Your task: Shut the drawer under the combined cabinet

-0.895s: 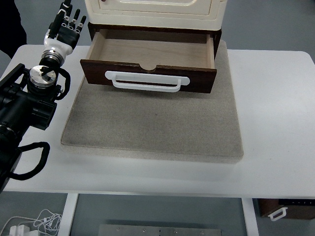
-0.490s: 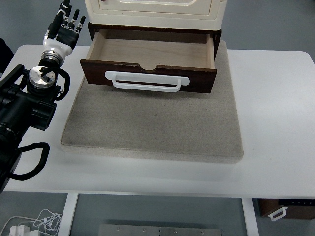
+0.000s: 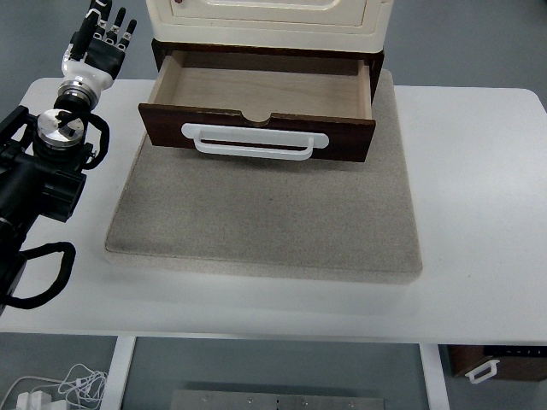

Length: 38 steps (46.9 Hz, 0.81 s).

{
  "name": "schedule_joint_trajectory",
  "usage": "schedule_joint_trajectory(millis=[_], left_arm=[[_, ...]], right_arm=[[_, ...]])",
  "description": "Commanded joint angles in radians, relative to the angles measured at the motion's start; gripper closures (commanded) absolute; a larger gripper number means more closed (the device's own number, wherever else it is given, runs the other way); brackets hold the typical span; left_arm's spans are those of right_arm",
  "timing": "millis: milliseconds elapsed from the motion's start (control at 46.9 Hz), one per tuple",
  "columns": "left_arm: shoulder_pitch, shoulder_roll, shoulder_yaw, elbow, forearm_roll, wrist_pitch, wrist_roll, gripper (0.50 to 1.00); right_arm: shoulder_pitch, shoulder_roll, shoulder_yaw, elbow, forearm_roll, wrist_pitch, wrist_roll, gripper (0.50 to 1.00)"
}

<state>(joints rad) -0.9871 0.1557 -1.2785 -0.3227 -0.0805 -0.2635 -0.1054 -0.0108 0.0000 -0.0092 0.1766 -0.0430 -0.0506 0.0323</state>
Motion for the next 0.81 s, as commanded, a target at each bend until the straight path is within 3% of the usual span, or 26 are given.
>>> schedule_joint_trajectory(millis=[0, 661, 789], left_arm=[[0.004, 0.010, 0.002, -0.007, 0.004, -0.003, 0.004, 0.504], [-0.139, 0.219, 0.186, -0.012, 0.005, -0.003, -0.002, 0.504], [-0.168, 0.280, 0.188, -0.074, 0.005, -0.003, 0.000, 0.504]], right_arm=[[0.000, 0.000, 0.000, 0.001, 0.000, 0.000, 0.000, 0.548], [0.000, 0.000, 0.000, 0.000, 0.000, 0.000, 0.000, 0.548], [0.000, 0.000, 0.000, 0.000, 0.000, 0.000, 0.001, 0.548]])
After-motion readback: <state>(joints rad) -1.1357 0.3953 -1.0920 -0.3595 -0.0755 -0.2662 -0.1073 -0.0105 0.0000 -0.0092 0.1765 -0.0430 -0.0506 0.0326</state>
